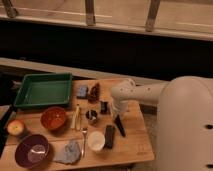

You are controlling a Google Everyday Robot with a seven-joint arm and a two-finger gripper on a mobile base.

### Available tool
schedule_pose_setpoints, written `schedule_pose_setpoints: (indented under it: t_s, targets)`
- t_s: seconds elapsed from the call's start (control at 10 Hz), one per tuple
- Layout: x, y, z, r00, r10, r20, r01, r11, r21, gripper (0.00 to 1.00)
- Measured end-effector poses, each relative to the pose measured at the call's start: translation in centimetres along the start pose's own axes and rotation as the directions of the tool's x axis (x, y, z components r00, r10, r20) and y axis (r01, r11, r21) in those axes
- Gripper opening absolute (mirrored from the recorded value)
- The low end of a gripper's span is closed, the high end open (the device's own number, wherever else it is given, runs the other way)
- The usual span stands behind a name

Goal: Place brush in metal cup

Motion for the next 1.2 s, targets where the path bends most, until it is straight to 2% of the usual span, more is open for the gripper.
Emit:
schedule_pose_setpoints:
  t_s: [0.7,0.9,1.2]
  targets:
    - [-0.8,-2.8,-2.2,0.993,0.088,0.080,-0.087,0.996,-0.017,0.00]
    - [-1.5,-3.2,-3.3,0.988,0.100,0.117,-0.098,0.995,-0.027,0.00]
    - [-2.3,-3.3,-6.4,0.976,0.094,0.194,-0.084,0.995,-0.058,0.00]
